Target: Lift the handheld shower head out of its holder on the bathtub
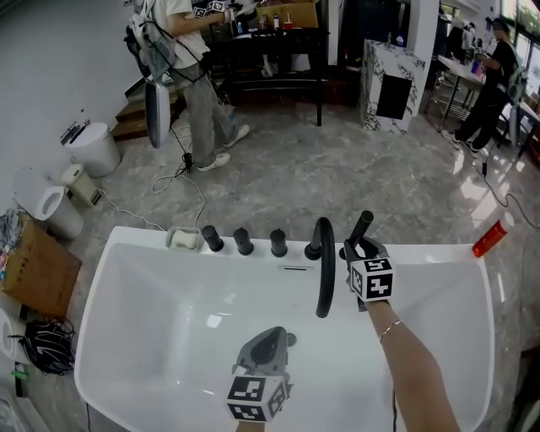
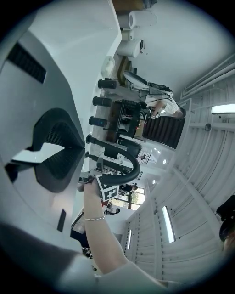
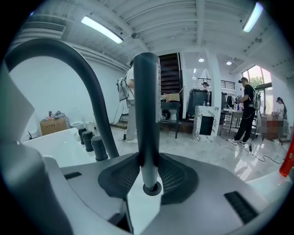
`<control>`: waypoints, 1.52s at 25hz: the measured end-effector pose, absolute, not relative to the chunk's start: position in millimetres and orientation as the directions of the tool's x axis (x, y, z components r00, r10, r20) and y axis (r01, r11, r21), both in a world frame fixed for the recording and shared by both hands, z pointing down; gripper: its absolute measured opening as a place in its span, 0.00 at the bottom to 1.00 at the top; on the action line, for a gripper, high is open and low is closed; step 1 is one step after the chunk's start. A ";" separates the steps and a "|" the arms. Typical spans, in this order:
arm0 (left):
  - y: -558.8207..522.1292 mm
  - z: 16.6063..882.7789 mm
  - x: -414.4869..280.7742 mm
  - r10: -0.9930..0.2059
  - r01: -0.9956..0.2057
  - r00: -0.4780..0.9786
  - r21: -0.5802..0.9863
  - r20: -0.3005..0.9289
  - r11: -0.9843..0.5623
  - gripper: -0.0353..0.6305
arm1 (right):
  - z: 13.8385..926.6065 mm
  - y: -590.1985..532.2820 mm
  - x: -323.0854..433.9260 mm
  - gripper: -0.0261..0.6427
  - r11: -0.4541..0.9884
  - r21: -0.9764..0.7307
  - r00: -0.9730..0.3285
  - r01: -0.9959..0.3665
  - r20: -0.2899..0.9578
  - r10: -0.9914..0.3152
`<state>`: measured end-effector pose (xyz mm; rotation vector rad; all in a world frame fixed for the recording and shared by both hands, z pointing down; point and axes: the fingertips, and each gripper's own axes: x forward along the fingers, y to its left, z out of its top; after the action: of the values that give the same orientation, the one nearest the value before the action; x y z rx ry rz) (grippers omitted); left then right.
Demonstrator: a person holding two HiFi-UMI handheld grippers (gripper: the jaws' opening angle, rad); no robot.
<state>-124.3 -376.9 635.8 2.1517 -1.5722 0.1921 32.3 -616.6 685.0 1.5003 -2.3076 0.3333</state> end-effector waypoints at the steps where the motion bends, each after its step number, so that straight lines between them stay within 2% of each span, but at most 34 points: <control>1: -375.4 631.3 -124.8 -0.865 -0.928 0.336 0.286 0.373 -0.237 0.08 | 678.2 -613.7 31.8 0.23 0.405 0.000 -0.368 -0.914 0.420 -0.830; 28: -296.8 438.0 -99.6 -0.892 -0.918 0.382 0.208 0.241 -0.337 0.08 | 424.2 -476.7 64.9 0.23 0.410 0.006 -0.396 -0.912 0.254 -0.883; 38: -252.1 397.2 -95.8 -0.893 -0.917 0.393 0.164 0.220 -0.364 0.08 | 356.5 -403.9 65.5 0.23 0.437 0.037 -0.422 -0.899 0.204 -0.883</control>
<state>-95.8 -252.1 397.2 2.3954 -1.5942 0.1352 65.5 -403.9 356.5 1.5667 -2.4942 0.1157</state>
